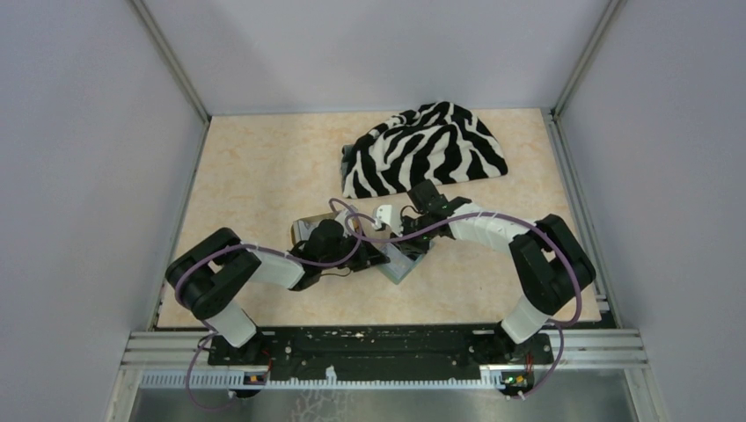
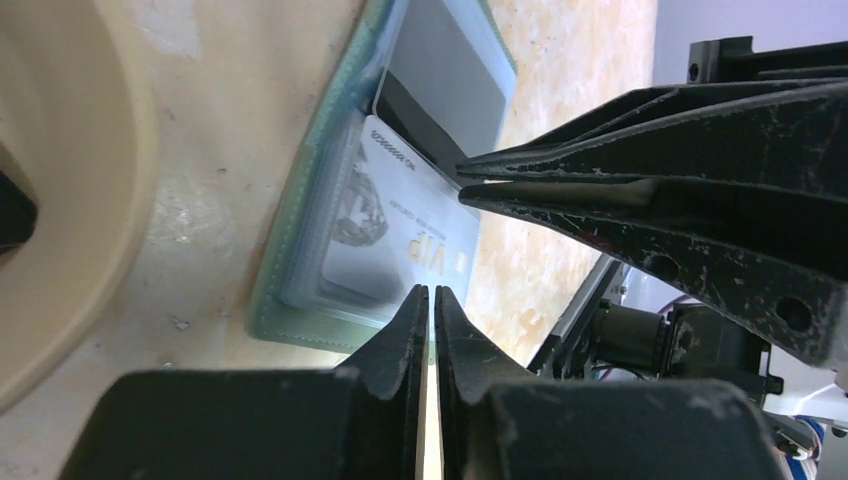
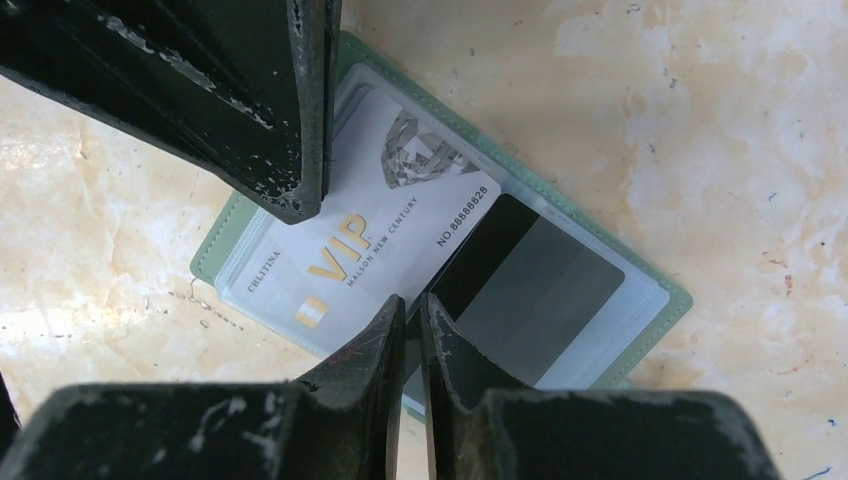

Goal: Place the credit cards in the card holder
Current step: Insert the credit card into the card holder.

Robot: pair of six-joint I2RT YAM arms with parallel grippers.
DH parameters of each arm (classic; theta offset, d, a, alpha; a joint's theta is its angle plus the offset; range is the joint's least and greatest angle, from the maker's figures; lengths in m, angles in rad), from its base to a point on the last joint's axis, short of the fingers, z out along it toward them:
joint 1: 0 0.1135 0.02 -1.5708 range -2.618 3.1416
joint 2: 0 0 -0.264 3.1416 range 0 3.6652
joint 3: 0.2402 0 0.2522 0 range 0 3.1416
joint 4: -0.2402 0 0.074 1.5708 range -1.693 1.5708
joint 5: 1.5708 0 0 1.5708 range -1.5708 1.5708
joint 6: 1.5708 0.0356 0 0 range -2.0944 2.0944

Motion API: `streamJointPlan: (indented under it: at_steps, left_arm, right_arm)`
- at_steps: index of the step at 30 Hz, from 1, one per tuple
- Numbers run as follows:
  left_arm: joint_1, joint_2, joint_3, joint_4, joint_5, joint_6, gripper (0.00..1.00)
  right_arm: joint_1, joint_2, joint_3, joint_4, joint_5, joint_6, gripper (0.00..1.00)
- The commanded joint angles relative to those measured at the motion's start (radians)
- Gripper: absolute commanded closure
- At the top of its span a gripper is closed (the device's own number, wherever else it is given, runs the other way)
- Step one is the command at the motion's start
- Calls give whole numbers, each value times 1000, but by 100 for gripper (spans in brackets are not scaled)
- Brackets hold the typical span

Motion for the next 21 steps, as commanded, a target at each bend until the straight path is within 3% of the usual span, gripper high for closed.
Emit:
streamJointPlan:
  at_steps: [1, 21]
  left_arm:
    - [-3, 32, 24, 40, -14, 6, 91]
    - [-3, 36, -33, 41, -54, 15, 93]
  right_arm:
    - [29, 27, 46, 41, 24, 33, 89]
    - [39, 59, 60, 49, 186, 54, 92]
